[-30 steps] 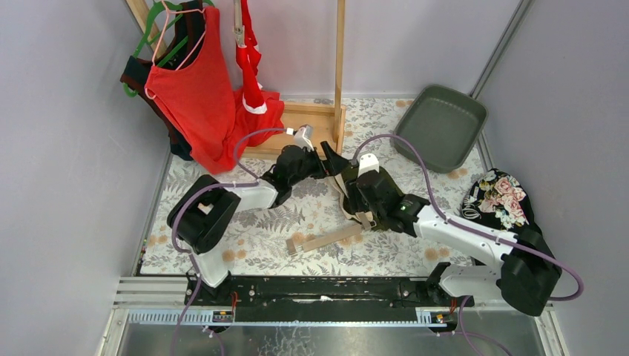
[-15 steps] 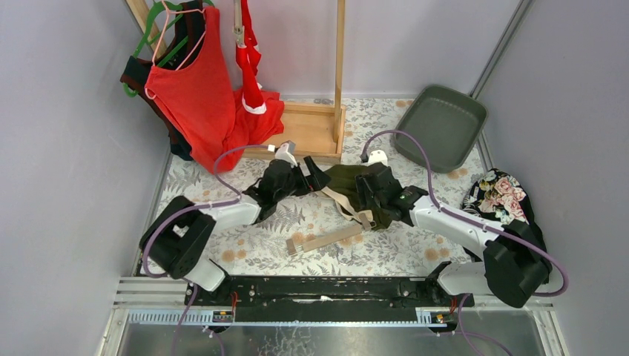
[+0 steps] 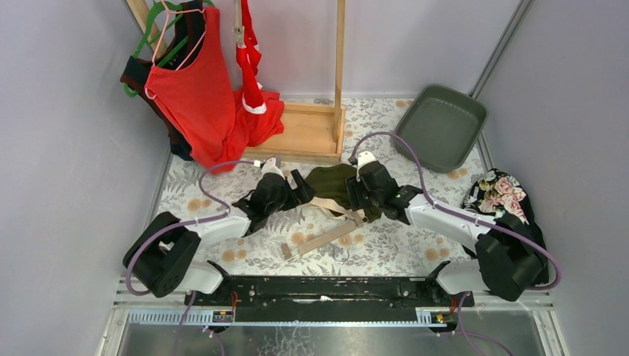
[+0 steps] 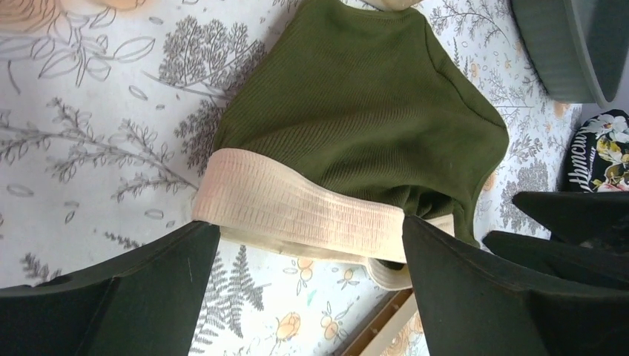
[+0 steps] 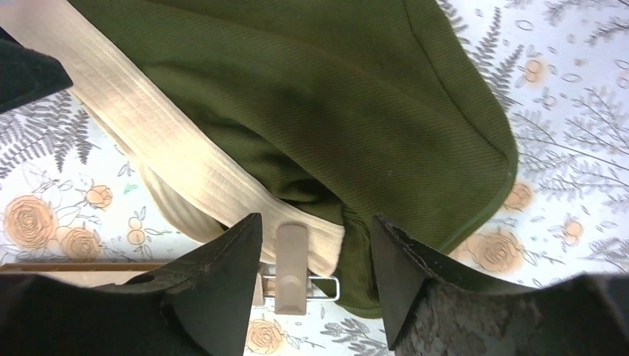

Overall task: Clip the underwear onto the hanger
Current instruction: Open the clamp at the hanger.

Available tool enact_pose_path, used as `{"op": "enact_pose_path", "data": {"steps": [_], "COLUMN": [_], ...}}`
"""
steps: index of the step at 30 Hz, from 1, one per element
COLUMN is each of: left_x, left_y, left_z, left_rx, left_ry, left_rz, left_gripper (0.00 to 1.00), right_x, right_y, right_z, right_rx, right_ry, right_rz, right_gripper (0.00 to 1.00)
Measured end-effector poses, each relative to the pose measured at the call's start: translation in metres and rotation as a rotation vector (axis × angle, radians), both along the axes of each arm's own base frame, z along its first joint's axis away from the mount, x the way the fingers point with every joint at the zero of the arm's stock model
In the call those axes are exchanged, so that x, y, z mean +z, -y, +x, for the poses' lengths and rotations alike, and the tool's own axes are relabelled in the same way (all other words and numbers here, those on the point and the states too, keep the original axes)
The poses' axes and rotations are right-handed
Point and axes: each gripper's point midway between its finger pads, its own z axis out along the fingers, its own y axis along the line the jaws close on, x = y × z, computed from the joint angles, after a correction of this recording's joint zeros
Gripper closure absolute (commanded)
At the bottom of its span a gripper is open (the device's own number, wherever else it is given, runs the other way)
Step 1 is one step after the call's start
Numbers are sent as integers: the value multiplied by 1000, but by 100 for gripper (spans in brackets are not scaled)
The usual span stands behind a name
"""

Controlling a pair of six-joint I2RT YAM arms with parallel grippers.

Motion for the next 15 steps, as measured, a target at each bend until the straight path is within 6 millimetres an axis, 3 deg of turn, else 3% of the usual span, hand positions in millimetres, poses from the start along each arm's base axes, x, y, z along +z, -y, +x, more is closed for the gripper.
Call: {"op": "enact_pose_path", "data": {"steps": [8,15], "left_x": [12,3], "left_y": [-4,-16], "left_z": [-11,-13], "left_rx": [19,58], "left_ry": [23,-26], "left_rz": [-19,54], "left_gripper": [7,0], "right_x": [-19,-21], "right_y": [-16,-22], "right_z": [-5,1], "right_rx": [66,72], "right_ry": [-63,-69], "right_rz": [25,22], "right_gripper": [38,34]}}
